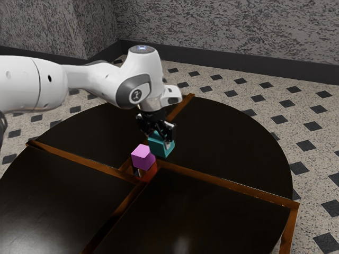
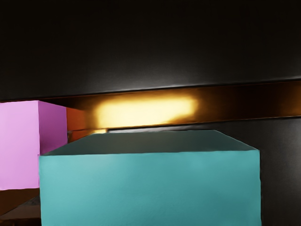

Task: Pick up the blue block with one arm, and put the blue block on the pink block with one arm

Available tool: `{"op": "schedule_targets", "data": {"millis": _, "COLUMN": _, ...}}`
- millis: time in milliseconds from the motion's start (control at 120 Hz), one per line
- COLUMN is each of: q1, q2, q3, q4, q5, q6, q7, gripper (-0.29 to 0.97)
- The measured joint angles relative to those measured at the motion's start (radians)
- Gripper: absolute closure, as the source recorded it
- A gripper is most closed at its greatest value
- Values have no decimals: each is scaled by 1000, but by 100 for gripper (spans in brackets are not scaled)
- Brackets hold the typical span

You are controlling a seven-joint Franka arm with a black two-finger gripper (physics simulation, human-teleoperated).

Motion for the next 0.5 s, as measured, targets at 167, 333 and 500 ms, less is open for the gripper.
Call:
{"op": "schedule_targets", "data": {"millis": 167, "q1": 69, "q2": -5, "q3": -38, "q4": 8, "q5": 33, "q6": -24, "q7": 2, "gripper": 31}}
{"op": "schedule_targets", "data": {"millis": 333, "q1": 133, "q2": -3, "q3": -68, "q4": 10, "q5": 54, "q6": -39, "q7": 10, "gripper": 31}}
{"op": "schedule_targets", "data": {"millis": 500, "q1": 168, "q2": 7, "q3": -70, "q4": 10, "q5": 62, "q6": -46, "q7": 24, "gripper": 31}}
